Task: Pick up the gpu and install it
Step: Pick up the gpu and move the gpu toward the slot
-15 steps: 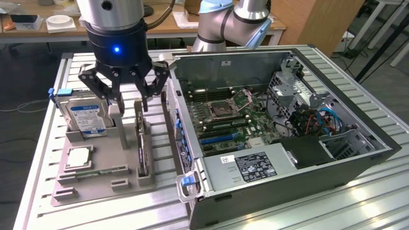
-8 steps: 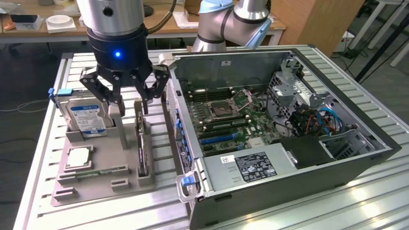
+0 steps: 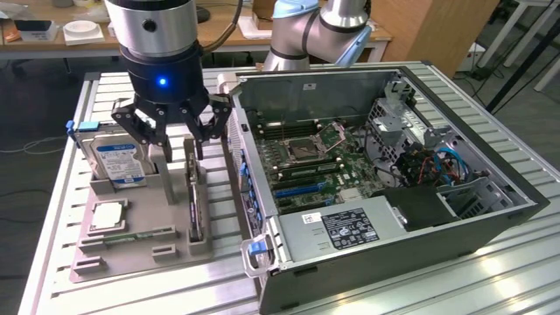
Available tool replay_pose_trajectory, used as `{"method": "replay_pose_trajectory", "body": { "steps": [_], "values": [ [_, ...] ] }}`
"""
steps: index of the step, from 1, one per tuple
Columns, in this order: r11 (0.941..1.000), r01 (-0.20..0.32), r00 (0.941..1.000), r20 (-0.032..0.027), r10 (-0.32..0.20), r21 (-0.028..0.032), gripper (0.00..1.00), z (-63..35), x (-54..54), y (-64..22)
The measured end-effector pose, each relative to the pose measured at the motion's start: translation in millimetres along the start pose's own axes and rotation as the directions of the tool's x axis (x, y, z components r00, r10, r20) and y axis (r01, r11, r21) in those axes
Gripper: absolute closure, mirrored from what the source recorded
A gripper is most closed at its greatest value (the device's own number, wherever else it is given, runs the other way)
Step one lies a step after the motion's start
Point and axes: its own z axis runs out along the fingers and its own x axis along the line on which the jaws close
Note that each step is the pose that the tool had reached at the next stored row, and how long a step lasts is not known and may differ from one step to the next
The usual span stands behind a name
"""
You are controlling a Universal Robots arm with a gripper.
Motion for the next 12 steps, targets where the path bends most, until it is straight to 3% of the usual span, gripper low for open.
{"method": "replay_pose_trajectory", "body": {
  "steps": [12],
  "values": [
    [1.0000,0.000,1.0000,0.0000,0.000,0.0000,0.51,12.4,0.2,-0.6]
  ]
}}
